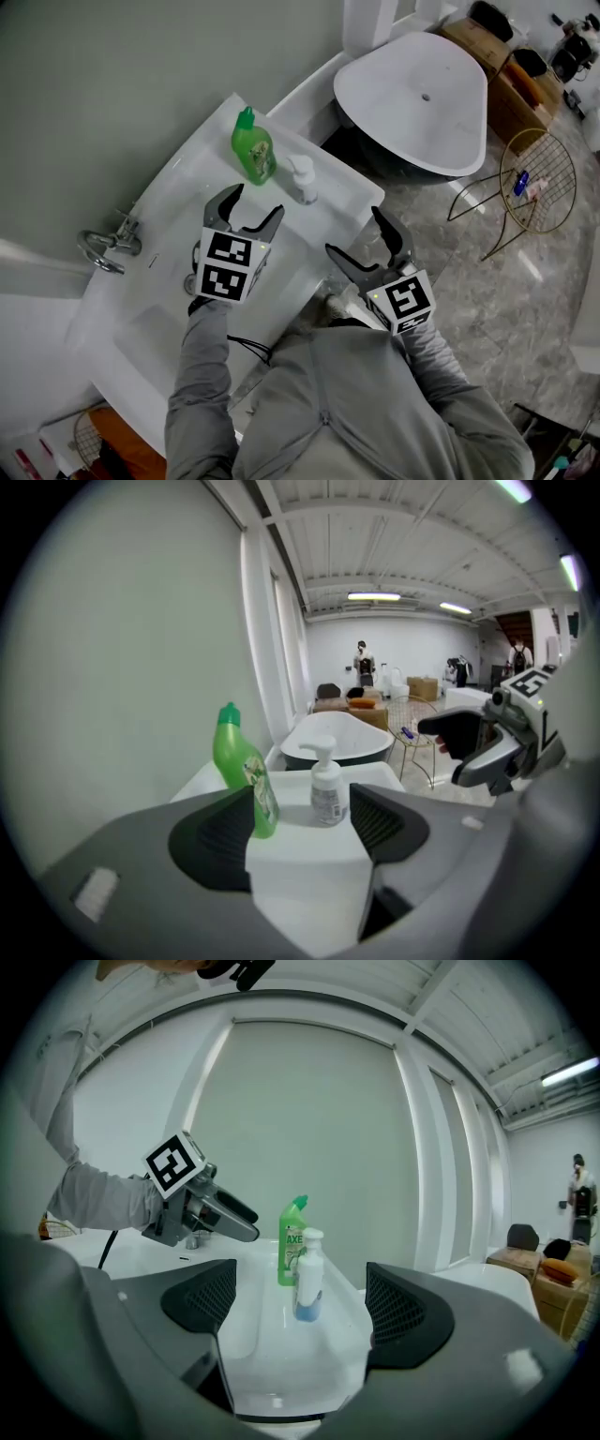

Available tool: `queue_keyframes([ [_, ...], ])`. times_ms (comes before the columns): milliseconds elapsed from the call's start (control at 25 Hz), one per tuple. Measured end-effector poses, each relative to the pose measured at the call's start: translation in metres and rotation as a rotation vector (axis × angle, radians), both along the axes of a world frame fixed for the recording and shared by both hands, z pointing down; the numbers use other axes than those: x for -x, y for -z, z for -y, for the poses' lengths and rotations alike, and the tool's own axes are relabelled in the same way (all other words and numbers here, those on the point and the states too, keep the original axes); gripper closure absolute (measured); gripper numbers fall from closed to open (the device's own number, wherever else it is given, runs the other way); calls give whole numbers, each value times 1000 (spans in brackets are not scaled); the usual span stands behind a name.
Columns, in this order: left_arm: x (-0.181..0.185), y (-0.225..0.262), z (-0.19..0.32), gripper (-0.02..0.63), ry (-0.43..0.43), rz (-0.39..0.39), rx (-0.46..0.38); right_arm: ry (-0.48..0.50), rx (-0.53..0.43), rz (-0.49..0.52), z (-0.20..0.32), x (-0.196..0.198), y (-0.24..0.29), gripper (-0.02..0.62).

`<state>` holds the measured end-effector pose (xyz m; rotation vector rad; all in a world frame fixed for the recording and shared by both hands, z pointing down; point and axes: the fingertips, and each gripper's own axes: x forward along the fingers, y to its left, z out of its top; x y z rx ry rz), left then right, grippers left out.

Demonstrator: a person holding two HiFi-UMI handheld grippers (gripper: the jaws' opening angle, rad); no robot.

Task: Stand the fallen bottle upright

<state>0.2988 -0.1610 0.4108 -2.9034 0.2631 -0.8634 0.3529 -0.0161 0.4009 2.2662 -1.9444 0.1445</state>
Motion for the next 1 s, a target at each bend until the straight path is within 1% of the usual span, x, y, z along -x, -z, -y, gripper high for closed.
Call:
queue_keyframes([
  [120, 24, 13, 11, 261, 77, -81, -3, -10, -18, -13, 5, 1, 9, 167],
  [280, 58, 35, 23, 261, 186, -187, -38, -20, -47, -25, 11, 1, 18, 167],
  [440, 89, 50, 32, 261, 270, -277, -47, -40, -75, -34, 17, 0, 28, 167],
  [760, 135, 59, 34, 261, 378, -404, -16, -42, -116, -68, 27, 10, 44, 167],
  [1000, 157, 54, 37, 261, 423, -418, -20, -58, -131, -78, 26, 10, 52, 167],
])
